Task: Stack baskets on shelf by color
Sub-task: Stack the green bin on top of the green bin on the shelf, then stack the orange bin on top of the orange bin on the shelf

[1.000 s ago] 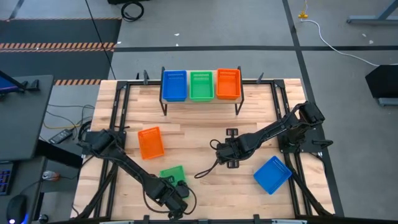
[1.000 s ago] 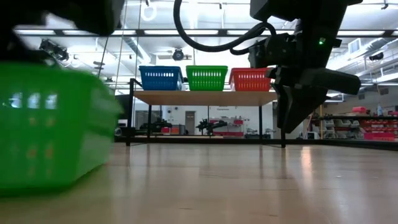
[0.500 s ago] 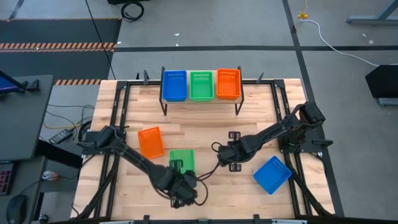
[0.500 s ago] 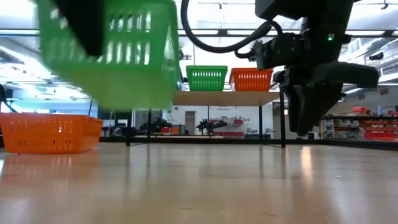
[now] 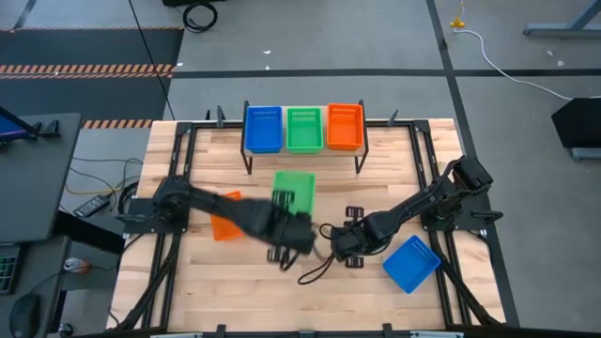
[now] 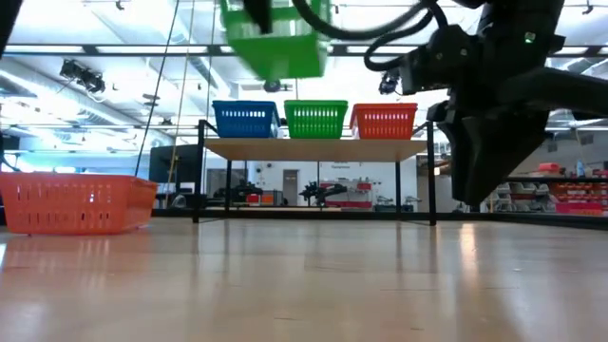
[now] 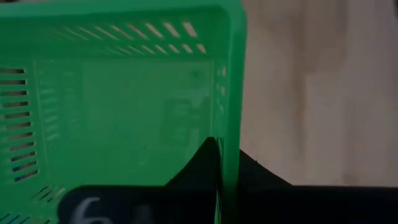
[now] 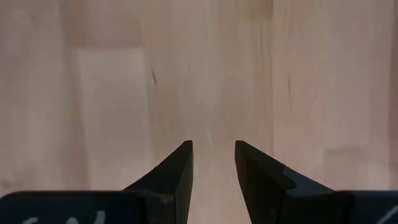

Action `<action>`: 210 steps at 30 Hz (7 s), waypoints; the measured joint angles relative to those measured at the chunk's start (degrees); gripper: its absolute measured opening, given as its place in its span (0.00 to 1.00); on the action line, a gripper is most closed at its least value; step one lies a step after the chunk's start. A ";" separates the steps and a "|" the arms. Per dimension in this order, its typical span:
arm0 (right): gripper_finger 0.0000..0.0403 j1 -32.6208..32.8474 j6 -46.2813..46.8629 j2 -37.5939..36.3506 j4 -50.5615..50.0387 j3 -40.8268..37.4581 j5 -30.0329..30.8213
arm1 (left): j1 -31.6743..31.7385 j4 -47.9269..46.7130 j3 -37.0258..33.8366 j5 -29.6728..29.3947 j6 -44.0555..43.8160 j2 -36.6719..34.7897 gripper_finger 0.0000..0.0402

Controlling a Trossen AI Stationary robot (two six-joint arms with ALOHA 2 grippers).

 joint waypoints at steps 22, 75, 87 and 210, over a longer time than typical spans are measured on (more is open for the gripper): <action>0.31 -0.25 0.20 0.00 5.61 0.00 0.66 | 31.15 6.87 13.28 5.69 33.14 1.09 0.02; 0.31 -0.25 -3.05 0.00 6.50 0.00 0.44 | 35.82 7.25 13.39 7.74 29.18 6.25 0.16; 0.31 -0.25 -3.06 0.00 6.36 0.00 0.24 | 35.84 7.68 13.37 5.62 29.82 7.37 0.21; 0.31 -0.18 -4.05 0.02 6.15 5.63 0.93 | -10.69 49.02 -75.80 14.20 -15.01 -33.31 0.04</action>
